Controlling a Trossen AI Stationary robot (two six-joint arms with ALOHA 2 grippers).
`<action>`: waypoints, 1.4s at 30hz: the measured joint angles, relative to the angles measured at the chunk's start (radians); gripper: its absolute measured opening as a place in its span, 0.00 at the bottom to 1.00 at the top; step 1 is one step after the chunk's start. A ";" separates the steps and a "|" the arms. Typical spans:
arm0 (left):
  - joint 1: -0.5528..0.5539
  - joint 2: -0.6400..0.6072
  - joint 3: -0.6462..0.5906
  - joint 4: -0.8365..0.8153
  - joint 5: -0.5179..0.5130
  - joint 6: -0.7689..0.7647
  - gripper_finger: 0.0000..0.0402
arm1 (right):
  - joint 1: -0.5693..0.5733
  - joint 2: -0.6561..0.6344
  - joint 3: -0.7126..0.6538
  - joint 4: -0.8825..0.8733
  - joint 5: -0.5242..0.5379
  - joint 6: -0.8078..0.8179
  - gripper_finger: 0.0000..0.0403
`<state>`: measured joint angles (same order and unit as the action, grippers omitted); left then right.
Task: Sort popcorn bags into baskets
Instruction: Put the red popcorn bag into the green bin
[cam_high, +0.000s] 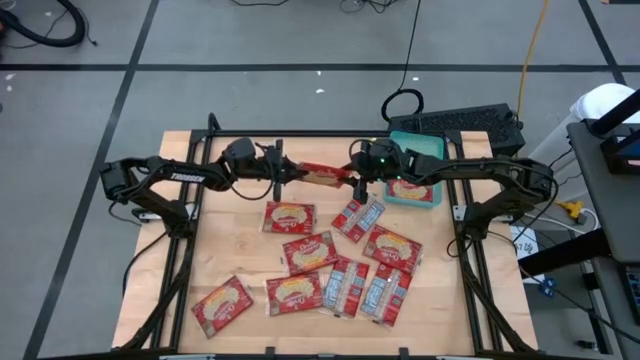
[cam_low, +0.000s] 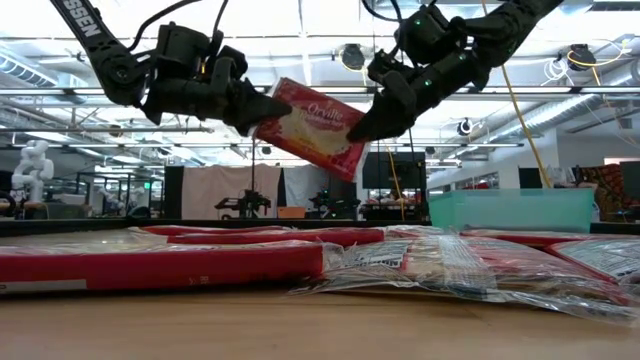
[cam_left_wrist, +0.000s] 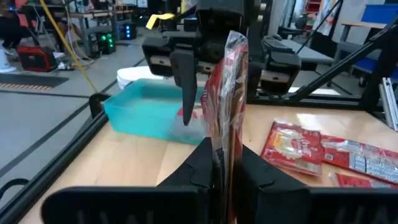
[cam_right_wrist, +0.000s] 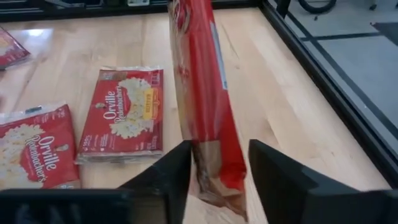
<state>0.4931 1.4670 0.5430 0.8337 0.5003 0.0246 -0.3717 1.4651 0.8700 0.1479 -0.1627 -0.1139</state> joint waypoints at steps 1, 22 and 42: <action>0.000 0.000 0.000 0.010 0.000 -0.001 0.07 | 0.000 0.000 0.000 0.006 -0.002 -0.001 0.32; -0.007 0.000 0.001 -0.121 -0.267 -0.015 0.61 | -0.172 -0.234 0.221 -0.640 0.026 -0.017 0.01; -0.101 0.000 0.001 -0.151 -0.267 -0.030 0.53 | -0.586 -0.246 0.402 -1.286 0.053 0.014 0.03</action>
<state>0.3922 1.4670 0.5438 0.6822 0.2333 -0.0058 -0.9578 1.2193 1.2721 -1.1379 -0.1099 -0.0997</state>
